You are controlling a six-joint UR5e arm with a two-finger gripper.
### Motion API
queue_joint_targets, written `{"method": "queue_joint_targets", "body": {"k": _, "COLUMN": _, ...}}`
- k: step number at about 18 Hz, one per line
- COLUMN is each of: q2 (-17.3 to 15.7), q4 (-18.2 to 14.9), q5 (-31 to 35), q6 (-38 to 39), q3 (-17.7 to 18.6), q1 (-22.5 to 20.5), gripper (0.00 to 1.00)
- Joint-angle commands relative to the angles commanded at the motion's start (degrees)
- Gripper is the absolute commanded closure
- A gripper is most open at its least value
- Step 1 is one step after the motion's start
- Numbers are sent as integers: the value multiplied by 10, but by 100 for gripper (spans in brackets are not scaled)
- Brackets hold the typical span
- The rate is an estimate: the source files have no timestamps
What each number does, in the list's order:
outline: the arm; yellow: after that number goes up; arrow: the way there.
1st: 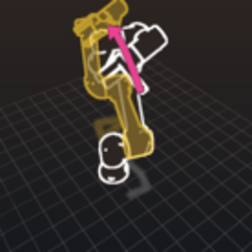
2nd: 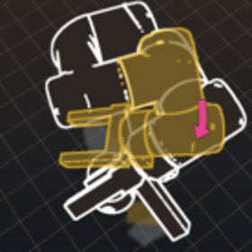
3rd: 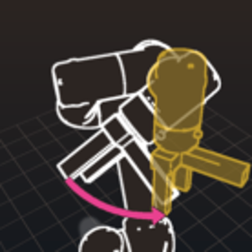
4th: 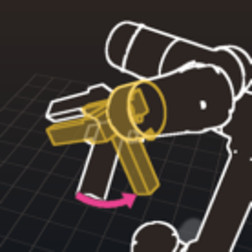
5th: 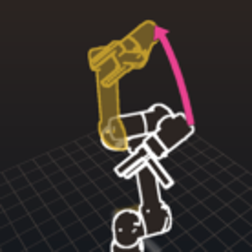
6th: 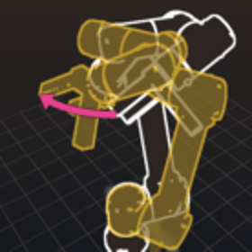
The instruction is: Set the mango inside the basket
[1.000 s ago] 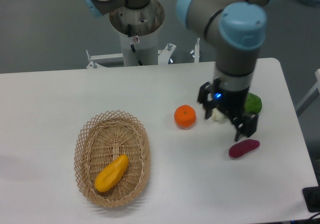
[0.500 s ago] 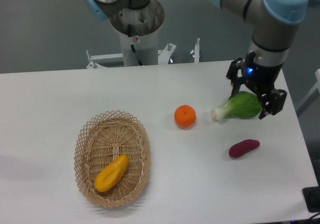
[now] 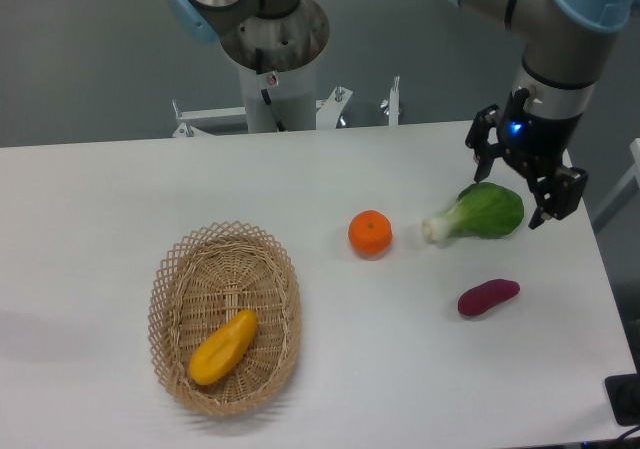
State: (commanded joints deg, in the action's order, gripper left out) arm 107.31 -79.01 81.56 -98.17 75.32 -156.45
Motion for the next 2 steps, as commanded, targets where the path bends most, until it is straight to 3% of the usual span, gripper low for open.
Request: {"method": "queue_joint_targets", "body": {"k": 2, "q2": 0, "q4": 1, "q5": -2, "q6": 1, "q3": 0, "q1": 0, "gripper": 0}}
